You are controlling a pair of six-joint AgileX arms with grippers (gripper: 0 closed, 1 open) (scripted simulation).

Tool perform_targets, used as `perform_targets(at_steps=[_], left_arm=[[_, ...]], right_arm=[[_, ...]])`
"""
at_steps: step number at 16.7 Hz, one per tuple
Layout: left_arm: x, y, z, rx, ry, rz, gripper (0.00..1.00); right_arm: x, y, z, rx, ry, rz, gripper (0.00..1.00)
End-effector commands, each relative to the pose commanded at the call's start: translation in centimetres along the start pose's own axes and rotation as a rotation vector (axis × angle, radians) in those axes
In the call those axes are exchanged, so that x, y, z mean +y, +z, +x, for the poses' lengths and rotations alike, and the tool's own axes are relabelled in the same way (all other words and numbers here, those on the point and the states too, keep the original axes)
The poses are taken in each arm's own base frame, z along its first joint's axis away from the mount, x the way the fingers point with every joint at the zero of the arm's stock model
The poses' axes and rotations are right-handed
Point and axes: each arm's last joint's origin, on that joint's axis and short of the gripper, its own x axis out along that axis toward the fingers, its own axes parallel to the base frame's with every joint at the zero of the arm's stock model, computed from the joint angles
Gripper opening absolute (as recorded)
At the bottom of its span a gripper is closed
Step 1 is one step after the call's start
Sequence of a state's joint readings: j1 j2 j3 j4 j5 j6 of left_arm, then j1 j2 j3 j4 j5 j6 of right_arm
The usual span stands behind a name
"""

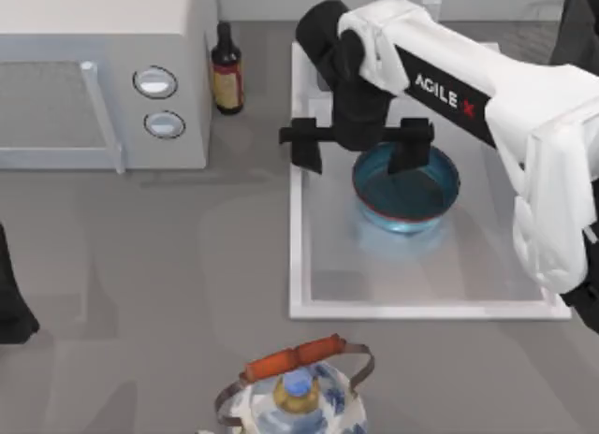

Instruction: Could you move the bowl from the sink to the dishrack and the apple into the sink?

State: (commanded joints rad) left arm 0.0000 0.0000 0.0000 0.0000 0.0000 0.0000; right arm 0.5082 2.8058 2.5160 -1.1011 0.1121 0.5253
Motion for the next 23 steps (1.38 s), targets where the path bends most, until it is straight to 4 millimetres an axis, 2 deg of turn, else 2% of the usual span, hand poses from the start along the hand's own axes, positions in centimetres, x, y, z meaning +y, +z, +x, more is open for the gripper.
perform_targets(at_steps=[2,6,19,23], left_arm=[[0.0,0.0,0.0,0.000,0.000,0.000,1.00],[0.0,0.0,0.0,0.000,0.000,0.000,1.00],[0.0,0.0,0.0,0.000,0.000,0.000,1.00],[0.0,0.0,0.0,0.000,0.000,0.000,1.00]], right_arm=[[-0.1,-0.2,2.6,0.005,-0.003,-0.001,1.00],[-0.1,-0.3,3.1,0.006,-0.004,-0.001,1.00],[-0.1,-0.3,3.1,0.006,-0.004,-0.001,0.02],[-0.1,-0.3,3.1,0.006,-0.004,-0.001,0.00]])
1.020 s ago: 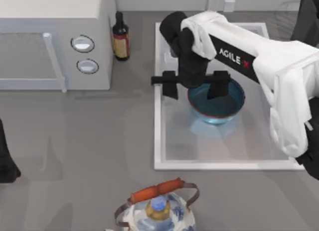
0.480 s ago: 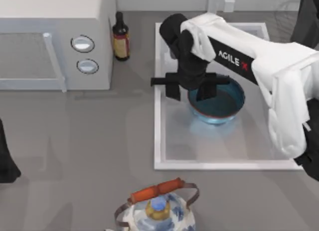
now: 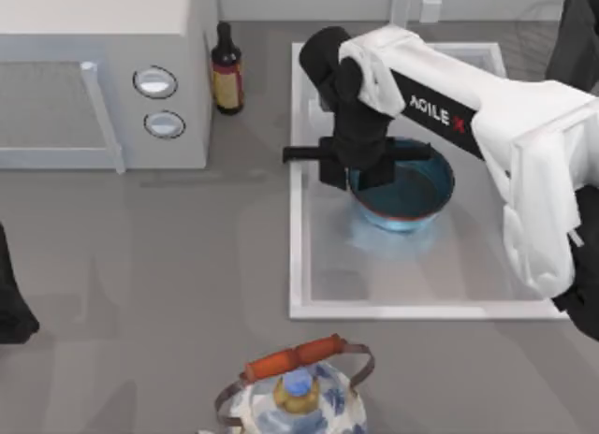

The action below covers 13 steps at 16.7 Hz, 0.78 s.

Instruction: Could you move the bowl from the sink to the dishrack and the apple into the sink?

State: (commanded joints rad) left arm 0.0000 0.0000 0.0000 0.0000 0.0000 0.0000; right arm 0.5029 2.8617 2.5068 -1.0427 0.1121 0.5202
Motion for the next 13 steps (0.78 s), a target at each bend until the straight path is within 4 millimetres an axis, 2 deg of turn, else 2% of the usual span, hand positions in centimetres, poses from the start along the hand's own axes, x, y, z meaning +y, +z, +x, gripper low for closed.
perform_targets(at_steps=[6,8,10,13], left_arm=[[0.0,0.0,0.0,0.000,0.000,0.000,1.00],[0.0,0.0,0.0,0.000,0.000,0.000,1.00],[0.0,0.0,0.0,0.000,0.000,0.000,1.00],[0.0,0.0,0.0,0.000,0.000,0.000,1.00]], right_arm=[[-0.1,0.1,-0.3,-0.004,0.001,0.003,0.00],[0.5,-0.4,-1.5,0.000,-0.002,0.000,0.00],[1.8,-1.5,-4.2,0.007,-0.006,-0.004,0.00],[3.9,-4.4,-10.7,0.011,-0.010,-0.007,0.00]])
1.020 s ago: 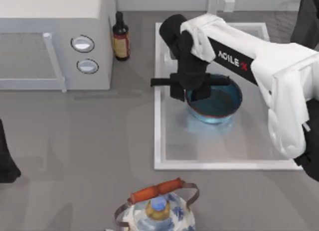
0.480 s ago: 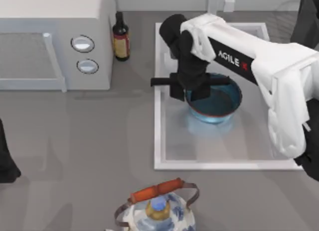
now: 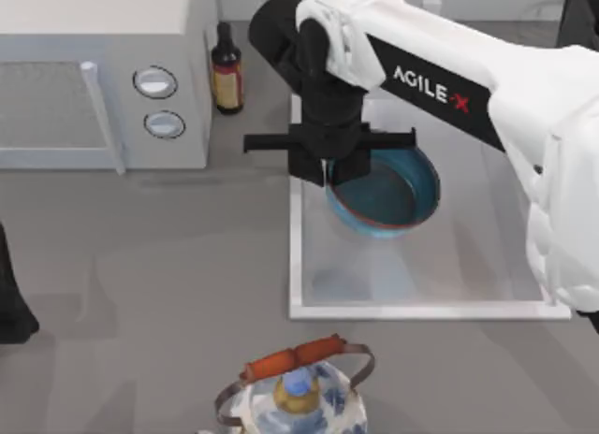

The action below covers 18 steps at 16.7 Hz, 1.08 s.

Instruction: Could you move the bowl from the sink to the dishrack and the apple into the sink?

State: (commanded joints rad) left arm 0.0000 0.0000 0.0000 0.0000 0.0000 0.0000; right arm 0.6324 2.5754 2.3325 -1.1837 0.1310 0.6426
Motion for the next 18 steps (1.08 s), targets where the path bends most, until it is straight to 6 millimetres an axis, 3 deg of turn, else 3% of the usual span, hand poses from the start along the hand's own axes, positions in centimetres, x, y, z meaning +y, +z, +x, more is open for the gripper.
perform_targets(at_steps=[4,7,9,13,18], left_arm=[[0.0,0.0,0.0,0.000,0.000,0.000,1.00],[0.0,0.0,0.0,0.000,0.000,0.000,1.00],[0.0,0.0,0.0,0.000,0.000,0.000,1.00],[0.0,0.0,0.0,0.000,0.000,0.000,1.00],[0.0,0.0,0.0,0.000,0.000,0.000,1.00]], right_arm=[[0.8,-6.3,-11.0,-0.006,0.004,0.001,0.00],[-0.7,-11.9,-18.3,-0.014,0.013,0.006,0.00],[-2.1,-15.2,-21.6,-0.018,0.019,0.009,0.00],[-4.1,-19.0,-24.5,-0.015,0.012,0.010,0.00],[-4.2,-19.1,-24.6,-0.015,0.013,0.015,0.00]])
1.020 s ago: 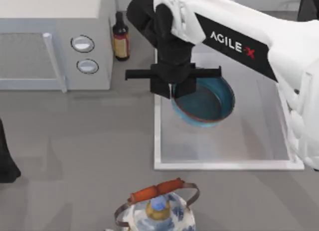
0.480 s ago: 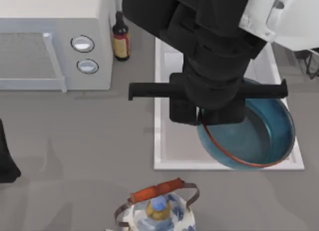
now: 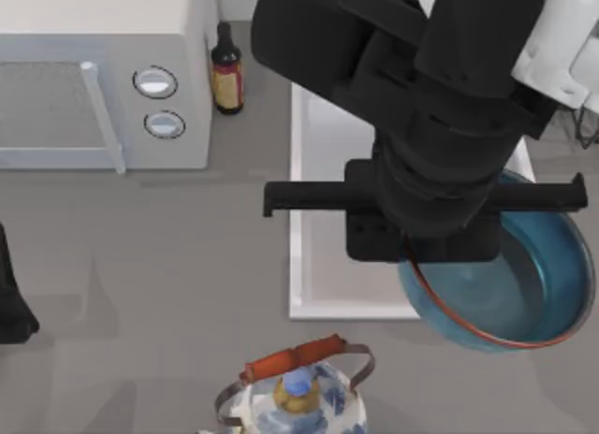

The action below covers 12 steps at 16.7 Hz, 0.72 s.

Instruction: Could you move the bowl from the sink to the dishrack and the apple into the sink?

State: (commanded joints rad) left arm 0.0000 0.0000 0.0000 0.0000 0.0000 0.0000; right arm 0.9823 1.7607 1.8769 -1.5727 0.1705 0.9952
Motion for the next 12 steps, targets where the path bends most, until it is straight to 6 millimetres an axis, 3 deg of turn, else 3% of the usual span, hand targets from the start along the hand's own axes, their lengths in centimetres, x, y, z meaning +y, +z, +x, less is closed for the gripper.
perform_targets(at_steps=[3,6,9,12], left_arm=[[0.0,0.0,0.0,0.000,0.000,0.000,1.00],[0.0,0.0,0.0,0.000,0.000,0.000,1.00],[0.0,0.0,0.0,0.000,0.000,0.000,1.00],[0.0,0.0,0.0,0.000,0.000,0.000,1.00]], right_arm=[[-0.7,0.7,-0.2,-0.006,0.039,0.010,0.00],[-3.2,2.9,-0.7,-0.049,0.173,0.038,0.00],[-7.0,6.3,-1.2,-0.178,0.351,0.073,0.00],[-12.7,10.2,-1.4,-0.412,0.480,0.099,0.00]])
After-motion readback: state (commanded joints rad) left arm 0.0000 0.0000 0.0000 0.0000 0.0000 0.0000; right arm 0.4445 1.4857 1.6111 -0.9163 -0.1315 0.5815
